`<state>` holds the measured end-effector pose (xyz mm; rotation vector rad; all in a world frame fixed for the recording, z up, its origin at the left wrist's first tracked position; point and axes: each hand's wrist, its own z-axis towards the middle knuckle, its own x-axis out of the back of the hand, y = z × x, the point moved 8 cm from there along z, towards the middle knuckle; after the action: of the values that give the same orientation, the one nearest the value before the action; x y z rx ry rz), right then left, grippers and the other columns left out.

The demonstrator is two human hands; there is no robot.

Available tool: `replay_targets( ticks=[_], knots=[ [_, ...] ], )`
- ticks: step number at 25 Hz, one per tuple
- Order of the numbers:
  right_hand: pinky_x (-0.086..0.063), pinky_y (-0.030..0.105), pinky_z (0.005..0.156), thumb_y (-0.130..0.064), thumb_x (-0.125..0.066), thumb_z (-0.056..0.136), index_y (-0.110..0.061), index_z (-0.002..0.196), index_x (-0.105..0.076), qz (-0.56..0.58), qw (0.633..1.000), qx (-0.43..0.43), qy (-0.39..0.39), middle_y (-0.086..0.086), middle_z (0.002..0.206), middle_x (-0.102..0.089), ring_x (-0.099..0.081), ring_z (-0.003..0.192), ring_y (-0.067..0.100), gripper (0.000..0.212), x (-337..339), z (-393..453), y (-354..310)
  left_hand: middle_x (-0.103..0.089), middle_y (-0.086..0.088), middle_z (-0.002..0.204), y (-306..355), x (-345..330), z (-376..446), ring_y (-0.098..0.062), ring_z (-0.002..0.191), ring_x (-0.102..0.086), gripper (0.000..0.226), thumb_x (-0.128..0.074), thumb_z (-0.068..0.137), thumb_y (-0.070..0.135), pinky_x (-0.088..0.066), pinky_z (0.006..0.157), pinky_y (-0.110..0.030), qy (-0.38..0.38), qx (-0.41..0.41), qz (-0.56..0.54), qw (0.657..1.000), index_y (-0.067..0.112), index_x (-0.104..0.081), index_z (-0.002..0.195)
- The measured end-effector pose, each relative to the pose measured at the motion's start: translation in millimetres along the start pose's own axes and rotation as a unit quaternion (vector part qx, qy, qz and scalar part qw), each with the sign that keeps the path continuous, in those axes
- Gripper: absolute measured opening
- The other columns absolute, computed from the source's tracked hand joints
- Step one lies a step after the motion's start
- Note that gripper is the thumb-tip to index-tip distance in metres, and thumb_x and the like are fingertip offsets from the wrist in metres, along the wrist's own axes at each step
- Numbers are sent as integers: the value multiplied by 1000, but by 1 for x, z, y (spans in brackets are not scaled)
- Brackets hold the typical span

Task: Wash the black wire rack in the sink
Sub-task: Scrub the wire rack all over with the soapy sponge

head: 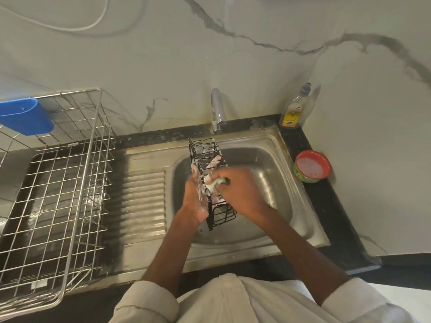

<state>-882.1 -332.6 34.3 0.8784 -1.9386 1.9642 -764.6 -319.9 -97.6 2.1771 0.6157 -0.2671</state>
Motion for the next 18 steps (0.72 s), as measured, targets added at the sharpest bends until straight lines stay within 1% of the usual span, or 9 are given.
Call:
replay_targets(
  ticks=[1, 3, 6, 8, 10, 12, 14, 17, 18],
  knots=[
    [-50, 5, 68, 1, -71, 88, -21, 103, -81, -32, 999, -26, 5, -10, 107, -76, -67, 79, -2, 29, 7, -5, 10, -65, -16, 145, -1, 1, 0, -36, 131, -64, 82, -39, 97, 82, -45, 114, -55, -3, 0, 7, 1000, 22, -57, 150],
    [-42, -1, 64, -2, -71, 89, -25, 105, -81, -115, 989, -84, 39, -13, 107, -75, -65, 80, 1, 29, 26, -13, 26, -69, -13, 141, -3, 0, 1, -37, 130, -66, 77, -27, 100, 80, -49, 110, -60, -18, -9, 21, 1000, 30, -58, 150],
    [-40, -4, 68, 3, -69, 88, -22, 102, -82, -51, 998, -49, -6, -7, 109, -77, -62, 80, -5, 31, 17, -22, 6, -66, -10, 145, -1, -3, -4, -31, 134, -63, 86, -33, 93, 90, -42, 118, -57, -11, -19, 26, 999, 32, -57, 151],
    [-47, 3, 66, 7, -68, 85, -21, 98, -82, -2, 998, -15, -61, -3, 106, -79, -66, 76, -5, 33, -3, -26, -11, -64, -9, 149, -5, -3, -4, -27, 139, -60, 102, -44, 80, 97, -34, 125, -55, -8, -18, 21, 1000, 30, -50, 157],
    [-49, 8, 58, 7, -69, 85, -20, 101, -82, -47, 998, -28, -6, 1, 109, -78, -68, 75, 0, 33, 4, -12, -9, -65, -8, 147, -7, -9, -10, -26, 140, -58, 97, -39, 86, 94, -34, 125, -57, -16, -14, 47, 999, 28, -53, 155],
    [-52, 17, 68, 4, -70, 87, -19, 112, -78, -159, 982, -77, 68, 2, 117, -75, -70, 89, 10, 35, 22, 3, 1, -71, -8, 138, -3, -19, -14, -28, 134, -64, 82, -26, 100, 83, -42, 119, -58, -39, -21, 58, 997, 25, -60, 148],
    [-48, 20, 75, 1, -71, 88, -20, 117, -76, -235, 963, -69, 115, -1, 116, -73, -67, 93, 11, 36, 28, 0, -2, -75, -8, 131, 1, -22, -15, -28, 121, -70, 78, -21, 104, 77, -48, 112, -58, -47, -24, 48, 997, 27, -63, 146],
    [-58, 27, 82, 3, -73, 86, -20, 109, -78, -151, 987, 22, 53, -3, 112, -76, -70, 90, 9, 33, 0, -21, -15, -70, -9, 140, 5, -17, -14, -29, 131, -64, 81, -26, 98, 84, -39, 120, -58, -46, -33, 27, 998, 31, -59, 149],
    [-60, 30, 84, 4, -72, 86, -20, 107, -79, -134, 990, 17, 44, -3, 112, -77, -72, 91, 10, 33, 2, -26, -11, -69, -10, 141, 5, -16, -14, -32, 135, -62, 81, -25, 98, 84, -39, 120, -59, -46, -29, 28, 998, 32, -58, 151]
  ],
)
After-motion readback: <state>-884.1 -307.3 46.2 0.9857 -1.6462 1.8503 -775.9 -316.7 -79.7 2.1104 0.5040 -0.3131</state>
